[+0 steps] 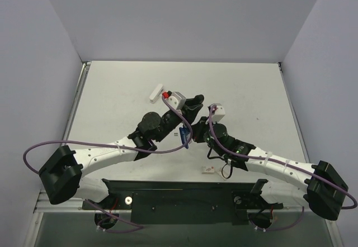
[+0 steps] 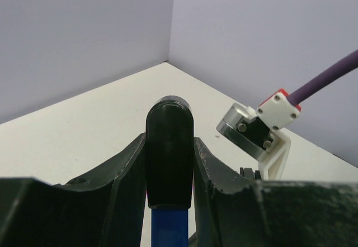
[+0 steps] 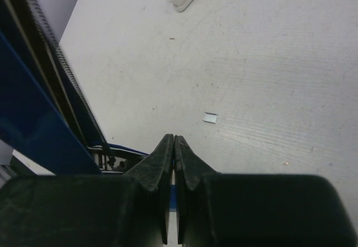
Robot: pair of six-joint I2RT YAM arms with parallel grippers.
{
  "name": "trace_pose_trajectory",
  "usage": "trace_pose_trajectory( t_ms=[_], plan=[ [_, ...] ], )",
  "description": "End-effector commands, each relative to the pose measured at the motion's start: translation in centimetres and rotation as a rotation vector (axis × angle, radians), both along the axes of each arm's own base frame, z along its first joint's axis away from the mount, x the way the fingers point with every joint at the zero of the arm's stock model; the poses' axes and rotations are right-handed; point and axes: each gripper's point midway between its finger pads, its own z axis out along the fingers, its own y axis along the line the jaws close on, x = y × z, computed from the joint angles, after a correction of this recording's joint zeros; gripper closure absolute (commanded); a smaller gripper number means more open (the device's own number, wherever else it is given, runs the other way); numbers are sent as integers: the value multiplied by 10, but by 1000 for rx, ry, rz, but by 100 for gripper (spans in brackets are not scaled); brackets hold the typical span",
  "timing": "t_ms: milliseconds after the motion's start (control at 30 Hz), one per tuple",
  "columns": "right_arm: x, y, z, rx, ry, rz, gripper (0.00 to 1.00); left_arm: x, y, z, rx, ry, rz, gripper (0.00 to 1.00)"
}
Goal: Unload the staples from the stapler
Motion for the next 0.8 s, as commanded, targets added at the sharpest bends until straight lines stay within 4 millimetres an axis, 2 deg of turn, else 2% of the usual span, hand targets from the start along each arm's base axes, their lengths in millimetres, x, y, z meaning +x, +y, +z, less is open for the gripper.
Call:
trace_pose_trajectory(
  t_ms=[0, 300, 533, 767],
  plan=[
    [2, 3, 7, 74, 7, 7, 100, 5, 8, 94, -235, -168, 33, 100],
    [5, 9, 11, 141, 12, 29, 100, 25, -5, 89, -255, -156, 45, 100],
    [8, 16, 23, 221, -13, 51, 100, 38, -19, 74, -253, -136, 38, 100],
    [10, 9, 24, 231, -14, 38, 100, 43, -22, 70, -246, -127, 37, 100]
  ],
)
